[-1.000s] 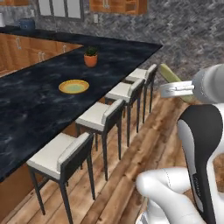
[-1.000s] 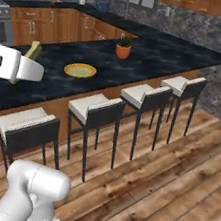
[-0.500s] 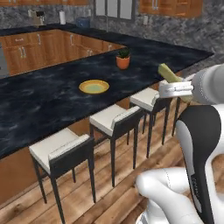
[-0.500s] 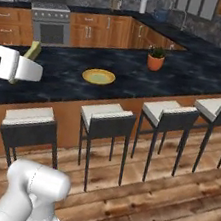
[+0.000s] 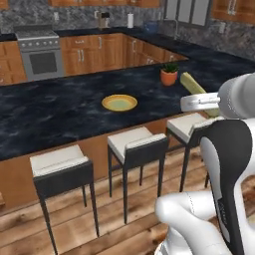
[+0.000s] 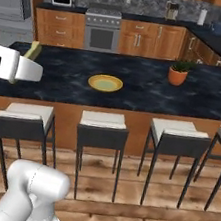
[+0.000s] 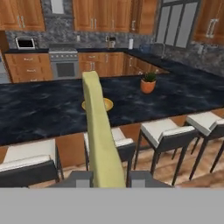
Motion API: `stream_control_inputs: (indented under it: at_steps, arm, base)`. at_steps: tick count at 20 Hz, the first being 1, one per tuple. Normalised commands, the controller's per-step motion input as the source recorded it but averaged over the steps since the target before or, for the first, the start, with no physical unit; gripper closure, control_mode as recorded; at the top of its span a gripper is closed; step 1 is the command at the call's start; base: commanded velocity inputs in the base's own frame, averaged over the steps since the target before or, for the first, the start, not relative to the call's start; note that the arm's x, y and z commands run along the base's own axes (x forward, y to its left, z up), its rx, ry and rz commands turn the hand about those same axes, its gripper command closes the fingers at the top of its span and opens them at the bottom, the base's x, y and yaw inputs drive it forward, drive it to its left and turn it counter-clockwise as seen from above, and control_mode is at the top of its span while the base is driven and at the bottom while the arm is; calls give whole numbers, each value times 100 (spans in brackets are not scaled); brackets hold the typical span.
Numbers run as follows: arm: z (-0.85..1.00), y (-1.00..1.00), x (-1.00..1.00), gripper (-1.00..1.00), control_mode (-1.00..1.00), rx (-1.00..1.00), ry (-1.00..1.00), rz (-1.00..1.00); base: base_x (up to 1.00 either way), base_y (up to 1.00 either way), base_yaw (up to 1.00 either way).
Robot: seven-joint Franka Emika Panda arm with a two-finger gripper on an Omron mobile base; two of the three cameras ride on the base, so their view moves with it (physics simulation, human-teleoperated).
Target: Retrieve the butter from the fridge and place it on a plate on the dining table. Then retrieve the butter knife by the fridge and place it near the plate.
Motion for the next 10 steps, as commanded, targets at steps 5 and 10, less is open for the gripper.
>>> stream_control_inputs:
  at_steps: [5,10]
  arm:
    - [0,0,0,100,100,0,0,0]
    - [0,0,0,100,100,0,0,0]
  base:
    - [20,-87,47]
    - [15,-68,43]
